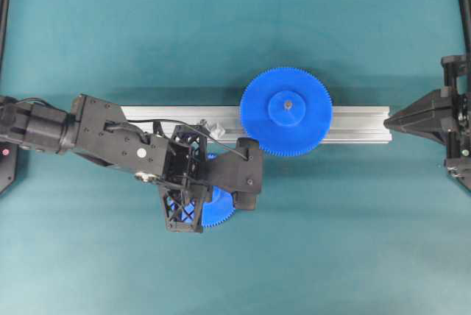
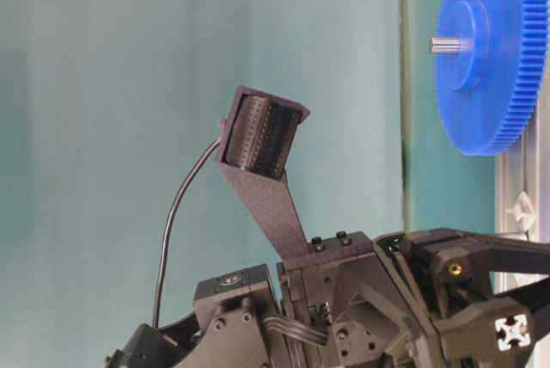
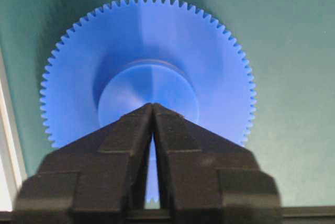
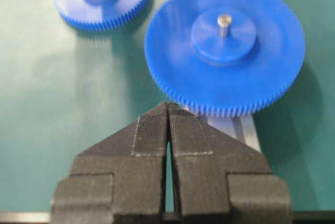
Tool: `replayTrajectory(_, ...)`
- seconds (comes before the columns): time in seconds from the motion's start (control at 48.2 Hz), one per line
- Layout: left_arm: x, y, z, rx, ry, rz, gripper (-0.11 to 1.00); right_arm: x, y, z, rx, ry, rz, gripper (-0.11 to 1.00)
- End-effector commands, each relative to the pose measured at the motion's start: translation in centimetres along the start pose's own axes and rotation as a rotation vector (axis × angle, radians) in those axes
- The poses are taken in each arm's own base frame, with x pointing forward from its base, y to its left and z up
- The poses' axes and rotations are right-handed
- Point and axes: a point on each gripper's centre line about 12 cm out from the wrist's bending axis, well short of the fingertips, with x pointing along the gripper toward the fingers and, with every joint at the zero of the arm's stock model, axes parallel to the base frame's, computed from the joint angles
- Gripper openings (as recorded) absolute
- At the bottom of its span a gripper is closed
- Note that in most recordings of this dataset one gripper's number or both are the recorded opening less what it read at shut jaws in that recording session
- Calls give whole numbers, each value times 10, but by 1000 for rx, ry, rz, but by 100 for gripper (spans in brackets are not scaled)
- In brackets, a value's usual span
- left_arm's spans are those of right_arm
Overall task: Insert the small gear onto the shaft.
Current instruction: 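Lower the left gripper over the small gear hub and close on it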
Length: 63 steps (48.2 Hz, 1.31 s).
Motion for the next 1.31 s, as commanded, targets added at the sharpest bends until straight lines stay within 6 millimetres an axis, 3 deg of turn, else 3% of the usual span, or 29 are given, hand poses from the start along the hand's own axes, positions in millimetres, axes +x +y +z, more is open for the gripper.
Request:
replayTrajectory(0.0, -9, -1, 6, 4, -44, -3, 15, -1, 0, 5, 16, -18, 2, 1)
replayTrajectory(0.083, -8, -1, 2, -4, -37, -2, 31, -3, 1, 5, 19, -23, 3, 1)
replayTrajectory(0.249, -6, 0, -2, -11, -31, -1, 79, -5, 1, 5, 20, -32, 5, 1)
replayTrajectory(0.332, -6, 1, 0, -4, -49, -2, 92, -6, 1, 5, 20, -35, 5, 1)
replayTrajectory(1.287, 5, 4, 0, -10, -26, 2, 94, -5, 0, 3, 20, -29, 4, 1)
